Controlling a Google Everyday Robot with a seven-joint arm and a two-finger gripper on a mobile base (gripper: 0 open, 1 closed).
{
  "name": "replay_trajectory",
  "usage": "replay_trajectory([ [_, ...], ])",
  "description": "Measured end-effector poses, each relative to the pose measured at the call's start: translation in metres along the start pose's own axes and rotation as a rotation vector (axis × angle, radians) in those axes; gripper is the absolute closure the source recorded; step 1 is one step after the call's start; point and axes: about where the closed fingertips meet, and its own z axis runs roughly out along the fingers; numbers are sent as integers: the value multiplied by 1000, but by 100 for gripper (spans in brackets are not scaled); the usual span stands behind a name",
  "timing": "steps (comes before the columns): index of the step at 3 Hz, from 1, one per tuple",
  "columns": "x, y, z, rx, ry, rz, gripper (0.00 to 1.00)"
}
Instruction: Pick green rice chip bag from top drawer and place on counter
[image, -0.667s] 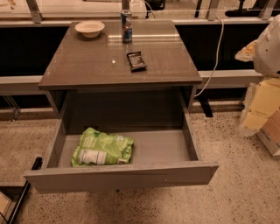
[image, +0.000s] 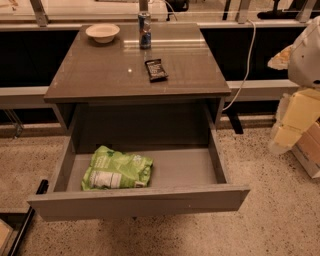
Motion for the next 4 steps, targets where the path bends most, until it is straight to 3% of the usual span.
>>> replay_trajectory([
  [2,-21,-24,66,-38,-136,295,0],
  [3,-30,-38,109,-93,-146,438,0],
  [4,-30,-37,108,-92,-146,442,0],
])
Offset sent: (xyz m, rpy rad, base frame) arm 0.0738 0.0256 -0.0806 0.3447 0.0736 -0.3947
